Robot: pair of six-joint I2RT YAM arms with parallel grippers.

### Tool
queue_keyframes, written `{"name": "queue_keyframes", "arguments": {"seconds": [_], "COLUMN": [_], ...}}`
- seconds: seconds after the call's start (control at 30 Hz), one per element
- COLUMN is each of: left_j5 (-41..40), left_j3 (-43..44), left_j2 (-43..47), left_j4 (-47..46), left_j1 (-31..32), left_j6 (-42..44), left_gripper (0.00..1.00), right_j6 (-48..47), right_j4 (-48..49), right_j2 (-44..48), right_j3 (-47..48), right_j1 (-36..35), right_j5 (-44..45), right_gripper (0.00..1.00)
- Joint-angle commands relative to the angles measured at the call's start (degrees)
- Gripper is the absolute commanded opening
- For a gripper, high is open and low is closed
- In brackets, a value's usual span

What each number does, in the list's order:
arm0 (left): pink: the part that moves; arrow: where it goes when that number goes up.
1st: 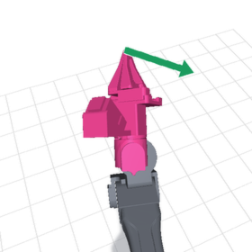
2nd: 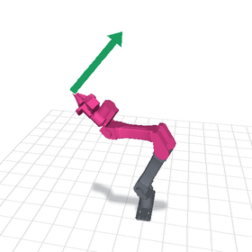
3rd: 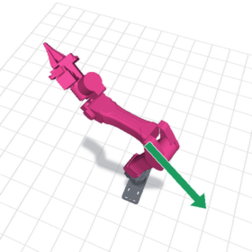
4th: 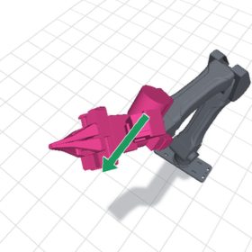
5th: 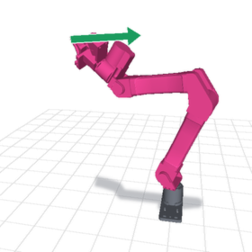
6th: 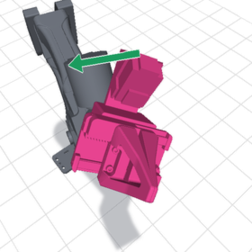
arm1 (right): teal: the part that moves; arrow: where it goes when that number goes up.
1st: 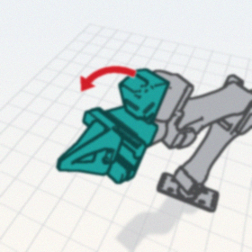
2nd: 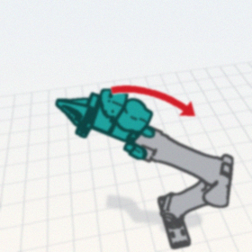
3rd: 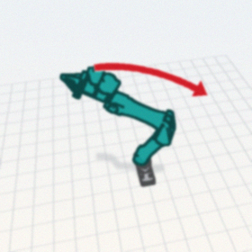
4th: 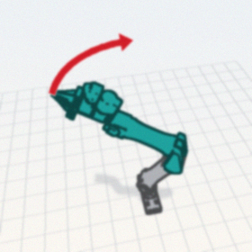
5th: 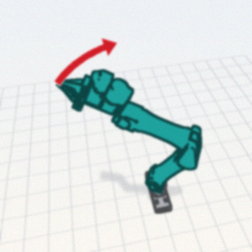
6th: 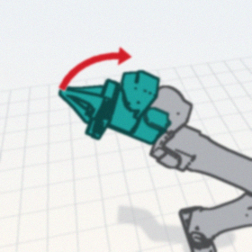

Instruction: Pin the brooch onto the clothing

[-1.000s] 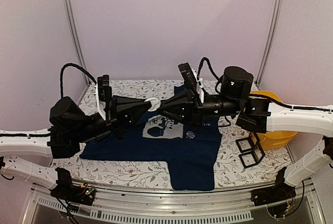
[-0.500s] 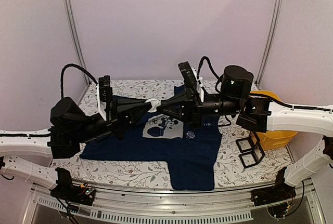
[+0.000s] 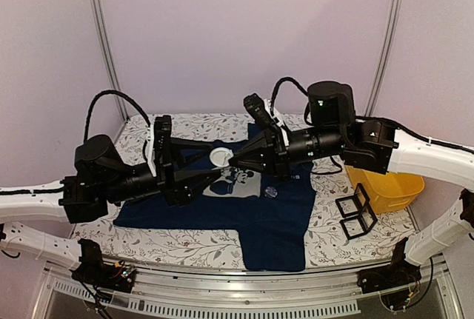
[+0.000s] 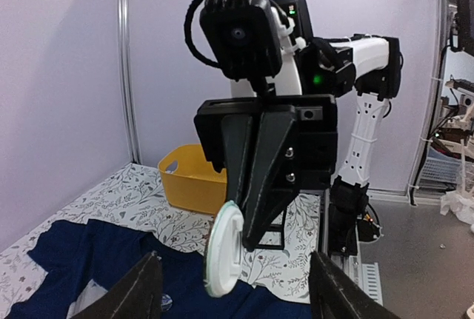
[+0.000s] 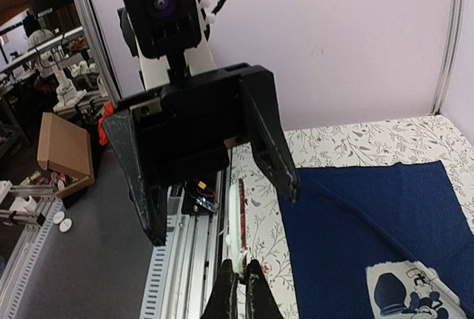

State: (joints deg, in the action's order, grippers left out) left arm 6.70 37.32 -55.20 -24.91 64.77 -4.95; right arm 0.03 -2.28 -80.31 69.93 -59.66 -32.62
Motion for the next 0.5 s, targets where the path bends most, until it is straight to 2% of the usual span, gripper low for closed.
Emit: {"name": "queue_keyframes", "arguments": {"seconds": [0.0,0.13,0.23,0.37,0.47], "left_j5": [-0.8,0.9,2.5,5.2,6.7], "left_j3": [6.3,10.1,12.8,16.0,15.9], "left_j2": [3.6,2.2,-1.1,-5.6,-6.5], "left_j4": [16.6,24.5,29.3,30.9,28.5], "left_j1": [0.5,0.4,0.4,0.5,0.6], "left_j6": [4.4,4.9,4.9,6.1,5.7], "left_gripper": [0.67,0.61,0.50,0.34,0.25], "right_j6": [-14.5,-17.0,-17.3,-17.6,-17.7], "right_j4": [-26.3,-32.8,-33.4,-33.5,-33.3], "right_j2": [1.4,0.4,0.3,-0.6,-1.1], "right_j3": [7.2,11.5,12.8,14.0,14.3], "right_j1": [0.6,0.5,0.5,0.2,0.1], "right_j5": [3.2,2.3,2.5,2.5,2.4], "right_gripper": [0.00,0.00,0.00,0.00,0.00]}}
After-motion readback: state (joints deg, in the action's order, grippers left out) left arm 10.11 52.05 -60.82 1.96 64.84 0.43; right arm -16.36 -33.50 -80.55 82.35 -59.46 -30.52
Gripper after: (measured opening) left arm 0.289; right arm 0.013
